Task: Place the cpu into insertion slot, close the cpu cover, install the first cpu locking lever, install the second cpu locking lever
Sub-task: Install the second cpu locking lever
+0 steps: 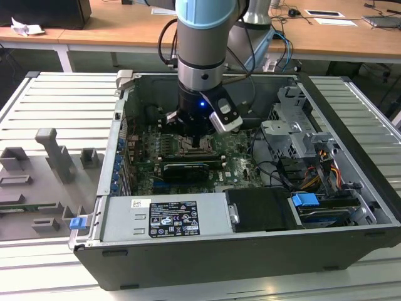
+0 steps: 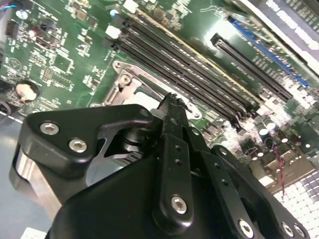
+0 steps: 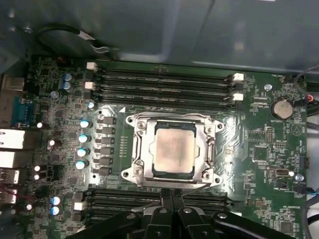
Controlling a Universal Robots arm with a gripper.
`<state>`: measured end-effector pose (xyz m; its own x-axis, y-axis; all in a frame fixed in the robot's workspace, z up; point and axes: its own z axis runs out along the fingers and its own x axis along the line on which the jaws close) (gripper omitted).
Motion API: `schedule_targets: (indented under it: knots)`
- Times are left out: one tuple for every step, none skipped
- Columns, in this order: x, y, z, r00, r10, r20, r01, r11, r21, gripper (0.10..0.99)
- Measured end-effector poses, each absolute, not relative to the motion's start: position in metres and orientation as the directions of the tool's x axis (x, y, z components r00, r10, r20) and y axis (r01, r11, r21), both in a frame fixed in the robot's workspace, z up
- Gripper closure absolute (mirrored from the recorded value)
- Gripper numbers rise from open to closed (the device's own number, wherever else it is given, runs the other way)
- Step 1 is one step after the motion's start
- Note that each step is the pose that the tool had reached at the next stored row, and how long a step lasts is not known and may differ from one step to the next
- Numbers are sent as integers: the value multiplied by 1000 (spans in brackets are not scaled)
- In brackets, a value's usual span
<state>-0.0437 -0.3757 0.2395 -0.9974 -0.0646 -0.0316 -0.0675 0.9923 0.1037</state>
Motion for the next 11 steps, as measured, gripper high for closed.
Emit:
schedule_targets:
  knots:
    - [-45, -377, 239, -997, -65, -32, -68, 992, 105, 980]
    - [-47, -377, 238, -997, -65, -32, -68, 992, 105, 980]
    - [-48, -377, 236, -997, -65, -32, -68, 992, 105, 980]
    - [-50, -377, 234, -997, -64, -32, -67, 992, 105, 980]
    - [-50, -377, 232, -997, -64, -32, -67, 992, 105, 980]
    - [-50, -377, 230, -997, -65, -32, -68, 992, 105, 980]
    - [-51, -377, 227, -997, -65, -32, -68, 992, 105, 980]
    - [-56, -378, 219, -997, -68, -32, -71, 991, 110, 980]
    - [-58, -378, 219, -997, -68, -33, -72, 990, 121, 980]
    - [-61, -380, 218, -997, -69, -34, -73, 988, 135, 980]
    - [-65, -382, 218, -997, -68, -37, -74, 983, 171, 980]
